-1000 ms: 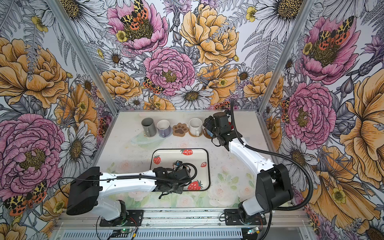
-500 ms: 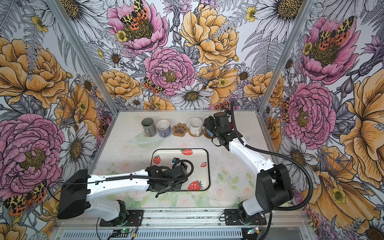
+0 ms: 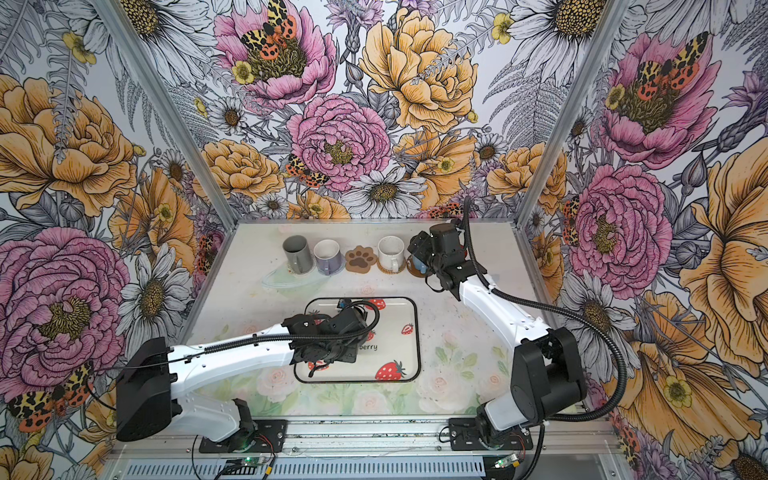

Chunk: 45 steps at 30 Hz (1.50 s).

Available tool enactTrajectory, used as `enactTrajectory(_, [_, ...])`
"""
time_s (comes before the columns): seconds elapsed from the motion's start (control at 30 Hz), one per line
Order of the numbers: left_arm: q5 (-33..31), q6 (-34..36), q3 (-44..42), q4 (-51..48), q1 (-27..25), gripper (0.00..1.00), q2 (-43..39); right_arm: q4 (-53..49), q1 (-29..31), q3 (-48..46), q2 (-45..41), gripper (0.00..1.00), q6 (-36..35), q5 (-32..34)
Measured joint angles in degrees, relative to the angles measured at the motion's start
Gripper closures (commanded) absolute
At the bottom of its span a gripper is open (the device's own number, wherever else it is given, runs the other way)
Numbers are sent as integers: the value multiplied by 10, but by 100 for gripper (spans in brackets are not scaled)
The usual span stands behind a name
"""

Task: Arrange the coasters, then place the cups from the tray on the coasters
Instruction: 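Lift the black mug off the tray with the left gripper, then carry the black mug with the left gripper toward the cork coaster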

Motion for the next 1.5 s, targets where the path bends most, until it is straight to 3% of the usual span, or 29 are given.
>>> enactTrajectory(0.8, [0, 129, 171, -4, 151, 100, 120, 0, -27, 0, 12, 19, -7, -24])
enactTrajectory(1.5, [24, 190, 356, -5, 226, 100, 261, -4, -49, 0, 24, 19, -15, -45])
